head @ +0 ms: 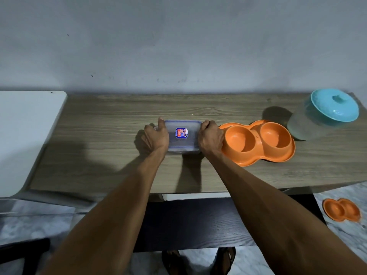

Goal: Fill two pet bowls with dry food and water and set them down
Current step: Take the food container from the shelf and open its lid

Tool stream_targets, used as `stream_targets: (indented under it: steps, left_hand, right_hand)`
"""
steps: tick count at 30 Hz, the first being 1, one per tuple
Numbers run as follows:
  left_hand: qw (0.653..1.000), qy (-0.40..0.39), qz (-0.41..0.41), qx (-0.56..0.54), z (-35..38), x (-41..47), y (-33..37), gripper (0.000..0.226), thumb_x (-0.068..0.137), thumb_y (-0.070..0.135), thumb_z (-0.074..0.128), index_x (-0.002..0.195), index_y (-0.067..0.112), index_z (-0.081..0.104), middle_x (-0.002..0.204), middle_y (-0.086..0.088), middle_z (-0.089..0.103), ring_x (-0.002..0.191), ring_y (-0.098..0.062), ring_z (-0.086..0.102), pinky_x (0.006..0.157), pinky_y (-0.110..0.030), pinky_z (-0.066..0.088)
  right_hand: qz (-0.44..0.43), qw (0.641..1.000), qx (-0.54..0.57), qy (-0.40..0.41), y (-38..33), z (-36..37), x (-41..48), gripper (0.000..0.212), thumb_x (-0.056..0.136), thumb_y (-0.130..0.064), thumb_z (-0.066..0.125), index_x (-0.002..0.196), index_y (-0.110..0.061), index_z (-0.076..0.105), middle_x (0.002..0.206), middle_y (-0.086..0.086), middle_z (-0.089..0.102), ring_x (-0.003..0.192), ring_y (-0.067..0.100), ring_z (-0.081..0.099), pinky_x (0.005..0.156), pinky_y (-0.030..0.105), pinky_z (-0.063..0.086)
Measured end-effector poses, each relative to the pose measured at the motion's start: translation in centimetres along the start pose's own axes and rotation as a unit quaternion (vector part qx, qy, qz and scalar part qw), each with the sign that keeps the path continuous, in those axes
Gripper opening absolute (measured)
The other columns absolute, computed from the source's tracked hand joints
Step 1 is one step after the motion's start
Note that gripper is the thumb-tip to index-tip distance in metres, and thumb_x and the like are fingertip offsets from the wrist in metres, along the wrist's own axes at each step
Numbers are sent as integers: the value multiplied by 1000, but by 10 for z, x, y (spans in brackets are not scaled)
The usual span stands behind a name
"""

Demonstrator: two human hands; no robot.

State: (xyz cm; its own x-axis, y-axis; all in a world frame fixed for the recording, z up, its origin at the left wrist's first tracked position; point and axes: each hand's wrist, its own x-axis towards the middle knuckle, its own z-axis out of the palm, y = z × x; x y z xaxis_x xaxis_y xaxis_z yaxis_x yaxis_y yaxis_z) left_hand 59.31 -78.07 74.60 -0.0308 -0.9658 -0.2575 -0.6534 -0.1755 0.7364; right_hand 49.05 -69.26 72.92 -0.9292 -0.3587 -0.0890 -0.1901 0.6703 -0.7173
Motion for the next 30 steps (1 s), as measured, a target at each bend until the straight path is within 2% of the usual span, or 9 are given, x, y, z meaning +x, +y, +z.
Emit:
stream_targets:
  steps: [3, 6, 11, 13, 15, 16, 22, 26, 30]
  left_hand:
    - [999, -23, -29, -35, -6, -5, 5, 62, 97, 52, 47, 131, 1, 53, 135, -18, 56, 124, -35, 53, 86, -33, 38]
    - [993, -14, -62, -98, -13, -13, 4, 67, 95, 47, 54, 137, -4, 42, 143, -17, 47, 128, -30, 49, 86, -30, 34]
    - [985, -38, -96, -140, -11, -24, -21, 88, 82, 34, 75, 142, -8, 27, 146, -22, 35, 138, -32, 35, 101, -32, 38]
    - [970, -84, -127, -192, 2, -30, -28, 93, 76, 28, 81, 146, -2, 28, 143, -19, 43, 129, -27, 46, 85, -21, 47]
    - [951, -102, -140, -255, 15, -33, -32, 80, 73, 21, 84, 140, 8, 43, 135, -11, 54, 110, -21, 58, 59, -11, 45]
    - [942, -107, -150, -281, 18, -34, -33, 74, 74, 18, 83, 138, 10, 46, 133, -9, 56, 107, -21, 59, 57, -11, 44]
    - [880, -136, -236, -389, 22, -32, -32, 69, 78, 9, 81, 136, 5, 45, 126, -15, 63, 114, -29, 62, 99, -41, 51]
    - [858, -151, -271, -409, 20, -35, -29, 74, 76, 12, 82, 137, 10, 40, 127, -15, 61, 115, -31, 60, 99, -50, 51]
    - [840, -149, -284, -437, 21, -35, -29, 73, 75, 9, 82, 134, 13, 39, 122, -15, 60, 111, -32, 61, 93, -54, 54]
  right_hand:
    - [-14, 999, -42, 0, -1, 1, 3, 38, 105, -28, 32, 112, -1, 59, 110, 21, 64, 101, 37, 60, 72, 35, 35]
    - [-107, 983, -149, 14, 0, 2, 14, 34, 101, -29, 39, 115, -3, 55, 122, 21, 56, 112, 41, 54, 84, 45, 44]
    - [-236, 942, -239, -28, -30, 4, 29, 36, 99, -32, 40, 113, -6, 60, 120, 19, 59, 113, 39, 54, 91, 45, 42]
    - [-250, 935, -240, -75, -47, 13, 32, 39, 99, -32, 38, 109, -5, 65, 118, 20, 63, 109, 40, 58, 90, 44, 43]
    - [-229, 934, -238, -137, -58, 23, 34, 44, 99, -34, 36, 107, -4, 67, 117, 23, 65, 105, 41, 61, 87, 43, 46]
    - [-212, 933, -238, -165, -61, 27, 34, 45, 99, -36, 35, 109, -4, 66, 119, 24, 64, 107, 41, 61, 87, 42, 47]
    - [-156, 923, -264, -232, -62, 38, 40, 51, 96, -44, 34, 123, -10, 62, 135, 19, 58, 120, 36, 56, 92, 39, 41]
    - [-145, 909, -295, -257, -65, 41, 45, 52, 94, -49, 35, 118, -14, 64, 130, 15, 62, 116, 33, 58, 86, 38, 39]
    - [-157, 925, -270, -217, -63, 44, 46, 53, 90, -53, 38, 101, -12, 70, 116, 17, 68, 105, 35, 63, 81, 36, 43]
